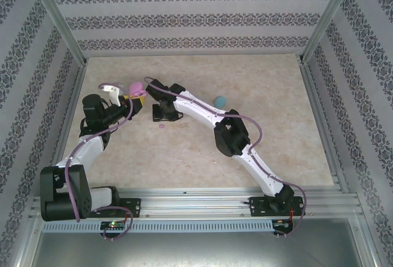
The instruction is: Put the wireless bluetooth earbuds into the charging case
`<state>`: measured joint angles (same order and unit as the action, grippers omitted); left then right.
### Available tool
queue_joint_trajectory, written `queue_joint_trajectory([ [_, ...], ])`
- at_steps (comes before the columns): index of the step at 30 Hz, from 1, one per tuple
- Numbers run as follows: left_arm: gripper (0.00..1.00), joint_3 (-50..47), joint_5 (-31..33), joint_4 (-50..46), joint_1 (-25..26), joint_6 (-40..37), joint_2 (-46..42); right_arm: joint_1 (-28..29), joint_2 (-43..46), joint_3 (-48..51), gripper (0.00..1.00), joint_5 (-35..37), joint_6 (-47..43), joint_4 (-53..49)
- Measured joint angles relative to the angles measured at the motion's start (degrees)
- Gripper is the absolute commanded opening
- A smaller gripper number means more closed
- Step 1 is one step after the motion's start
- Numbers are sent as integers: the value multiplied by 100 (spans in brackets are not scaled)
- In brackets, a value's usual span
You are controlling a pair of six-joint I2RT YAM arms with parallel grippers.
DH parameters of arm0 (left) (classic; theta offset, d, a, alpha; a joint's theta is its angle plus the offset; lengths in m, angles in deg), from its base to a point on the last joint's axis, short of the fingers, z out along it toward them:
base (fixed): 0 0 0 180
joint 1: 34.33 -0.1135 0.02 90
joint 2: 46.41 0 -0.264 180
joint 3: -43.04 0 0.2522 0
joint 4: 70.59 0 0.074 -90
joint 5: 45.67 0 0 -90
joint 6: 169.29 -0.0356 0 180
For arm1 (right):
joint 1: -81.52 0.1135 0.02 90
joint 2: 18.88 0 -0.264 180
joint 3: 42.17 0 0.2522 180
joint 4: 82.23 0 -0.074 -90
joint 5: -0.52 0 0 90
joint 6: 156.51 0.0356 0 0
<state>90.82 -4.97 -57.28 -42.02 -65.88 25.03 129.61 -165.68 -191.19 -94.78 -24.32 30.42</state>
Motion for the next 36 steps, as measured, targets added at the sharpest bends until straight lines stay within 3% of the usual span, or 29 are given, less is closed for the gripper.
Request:
queue_joint_trajectory([
  [6, 22, 170, 83, -293, -33, -90, 24, -87, 634, 1285, 41, -107, 42, 813],
  [15, 22, 525, 326, -748, -221, -120, 256, -20, 833, 1360, 40, 11, -446, 938],
  [28, 22, 544, 459, -1008, -278, -122, 278, 280, 234, 98, 41, 350, -1274, 140],
  [36, 22, 544, 459, -1073, -295, -122, 278, 308, -103, -76, 40, 472, -1613, -168],
])
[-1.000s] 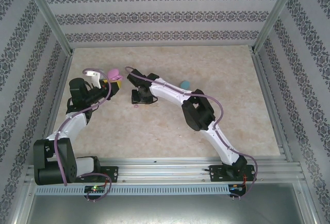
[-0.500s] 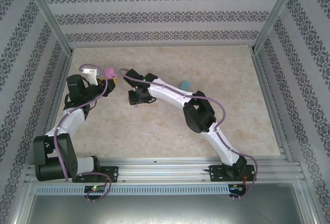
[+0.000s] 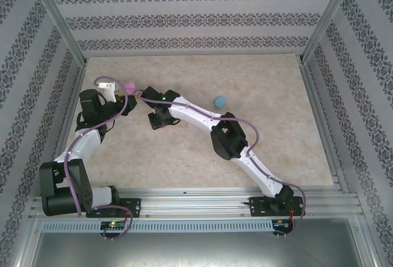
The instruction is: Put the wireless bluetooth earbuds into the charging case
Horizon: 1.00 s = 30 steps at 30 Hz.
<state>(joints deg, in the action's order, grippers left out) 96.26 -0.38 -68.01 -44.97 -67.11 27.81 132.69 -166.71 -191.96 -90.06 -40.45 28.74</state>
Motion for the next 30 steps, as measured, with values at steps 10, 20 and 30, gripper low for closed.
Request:
queue_joint_trajectory([
  [10, 22, 0, 2, -96, 0, -2, -4, 74, -72, 13, 29, 127, -544, -181],
  [20, 21, 2, -120, -249, 0, 11, -59, 122, 675, 1325, 24, 269, -1113, 72],
  [30, 21, 0, -372, -251, 35, 197, -256, 37, 2739, 4168, 24, 358, -1449, 798],
])
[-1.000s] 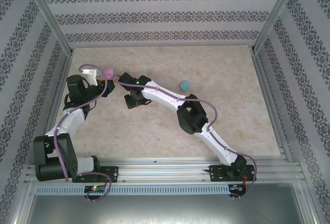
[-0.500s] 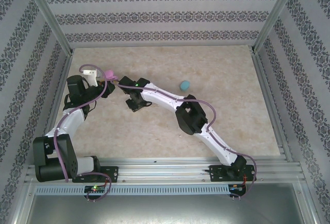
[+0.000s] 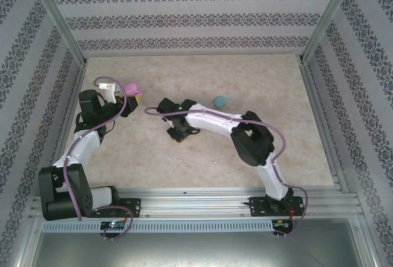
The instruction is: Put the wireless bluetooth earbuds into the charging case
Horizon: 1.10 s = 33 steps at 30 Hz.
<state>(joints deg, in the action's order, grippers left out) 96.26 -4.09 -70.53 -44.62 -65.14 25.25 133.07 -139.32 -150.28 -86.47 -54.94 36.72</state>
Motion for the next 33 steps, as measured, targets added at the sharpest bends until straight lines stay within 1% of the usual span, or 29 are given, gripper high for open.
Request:
queue_joint_trajectory([
  [4, 21, -26, 2, 2, 210, 44, -70, -258, 754, 1259, 24, -72, -9, 361],
  [8, 20, -155, 68, 4, 605, 94, -72, -647, 1073, 2218, 25, -197, -24, 531],
  [13, 20, -249, 225, 4, 1126, 131, -72, -968, 1419, 2754, 31, -411, -98, 831],
  [16, 20, -249, 310, 7, 1331, 129, -61, -1021, 1445, 2815, 38, -481, -144, 885],
  [19, 20, -249, 376, 4, 1423, 129, -33, -1021, 1445, 2820, 45, -560, -144, 901],
  [25, 20, -245, 479, 4, 1523, 122, 4, -1069, 1543, 2817, 48, -656, 46, 809],
  [29, 20, -214, 505, -2, 1574, 96, 42, -1191, 1954, 2796, 49, -660, 557, 623],
  [33, 20, -162, 518, 0, 1598, 59, 74, -1235, 2675, 2789, 51, -616, 1600, 549],
])
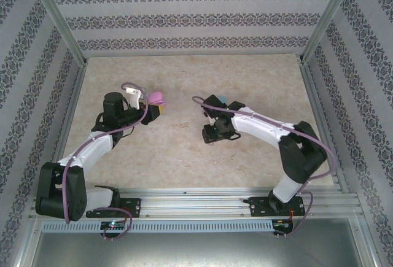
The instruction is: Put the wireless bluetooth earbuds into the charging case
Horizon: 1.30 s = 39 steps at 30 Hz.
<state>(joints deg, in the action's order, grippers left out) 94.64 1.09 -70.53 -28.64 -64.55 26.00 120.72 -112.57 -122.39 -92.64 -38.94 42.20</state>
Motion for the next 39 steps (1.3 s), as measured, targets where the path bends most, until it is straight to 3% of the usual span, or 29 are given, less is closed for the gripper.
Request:
queue_joint_trajectory([
  [3, 20, 4, -2, 2, 26, -20, 20, 0, 627, 319, 51, 48, 1147, 243],
  [7, 20, 24, -2, 2, 146, -20, 81, 28, 1298, 1443, 48, 35, 2726, 1038],
  [14, 20, 109, -17, 11, 461, -50, 168, 262, 942, 1985, 46, -35, 4179, 1823],
  [26, 20, 109, -13, 35, 595, -68, 291, 297, 177, 1958, 42, -339, 4795, 2682],
  [39, 19, 109, -13, 33, 595, -87, 291, 243, -42, 1362, 37, -275, 4548, 2334],
])
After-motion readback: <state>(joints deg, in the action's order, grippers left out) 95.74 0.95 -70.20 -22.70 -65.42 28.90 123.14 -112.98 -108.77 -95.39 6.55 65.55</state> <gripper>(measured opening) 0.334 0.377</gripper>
